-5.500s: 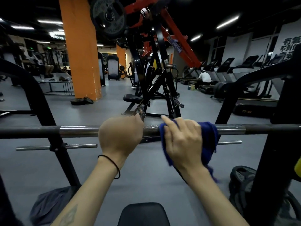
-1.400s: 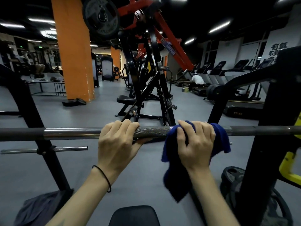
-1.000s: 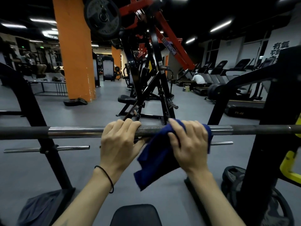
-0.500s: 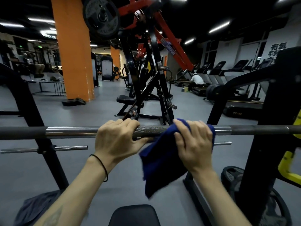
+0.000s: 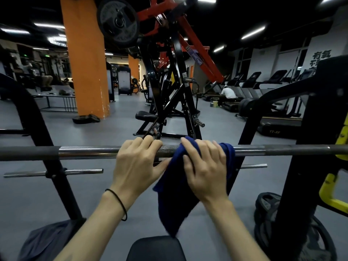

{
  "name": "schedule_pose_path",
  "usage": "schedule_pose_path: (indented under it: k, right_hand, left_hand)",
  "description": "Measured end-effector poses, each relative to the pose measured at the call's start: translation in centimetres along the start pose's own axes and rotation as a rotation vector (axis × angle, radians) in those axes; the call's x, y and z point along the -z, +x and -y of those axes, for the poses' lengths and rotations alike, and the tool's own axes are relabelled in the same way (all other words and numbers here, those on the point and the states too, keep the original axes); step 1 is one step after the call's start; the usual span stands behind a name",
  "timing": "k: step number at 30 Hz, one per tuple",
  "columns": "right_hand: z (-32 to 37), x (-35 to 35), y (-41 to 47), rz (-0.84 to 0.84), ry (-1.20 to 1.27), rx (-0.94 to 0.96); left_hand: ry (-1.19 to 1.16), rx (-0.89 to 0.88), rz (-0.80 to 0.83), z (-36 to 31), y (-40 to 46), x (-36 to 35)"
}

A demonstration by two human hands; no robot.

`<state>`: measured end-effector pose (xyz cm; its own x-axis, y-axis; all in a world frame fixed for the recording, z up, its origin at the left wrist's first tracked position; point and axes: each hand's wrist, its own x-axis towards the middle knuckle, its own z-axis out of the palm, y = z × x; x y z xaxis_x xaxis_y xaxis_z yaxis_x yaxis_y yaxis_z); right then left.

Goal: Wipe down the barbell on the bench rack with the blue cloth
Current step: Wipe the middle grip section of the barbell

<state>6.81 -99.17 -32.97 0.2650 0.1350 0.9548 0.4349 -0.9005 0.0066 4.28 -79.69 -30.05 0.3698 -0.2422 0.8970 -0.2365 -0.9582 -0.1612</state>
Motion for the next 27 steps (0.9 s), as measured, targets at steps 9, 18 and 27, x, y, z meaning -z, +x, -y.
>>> schedule_pose_path:
  k: [9,18,27]
  right_hand:
    - [2.5,-1.6,1.0,-0.196,0.096,-0.505]
    - [-4.7,0.7,-0.7,-0.083,0.007,-0.124]
    - [2.5,-1.4,-0.2,-0.107,0.095,-0.282]
  left_hand:
    - [0.052,-0.039,0.029,-2.6,0.0,-0.9]
    - [0.074,-0.018,-0.091,-3.3,0.6,-2.4]
    - [0.03,0.023,-0.219,-3.5,1.4,-3.2]
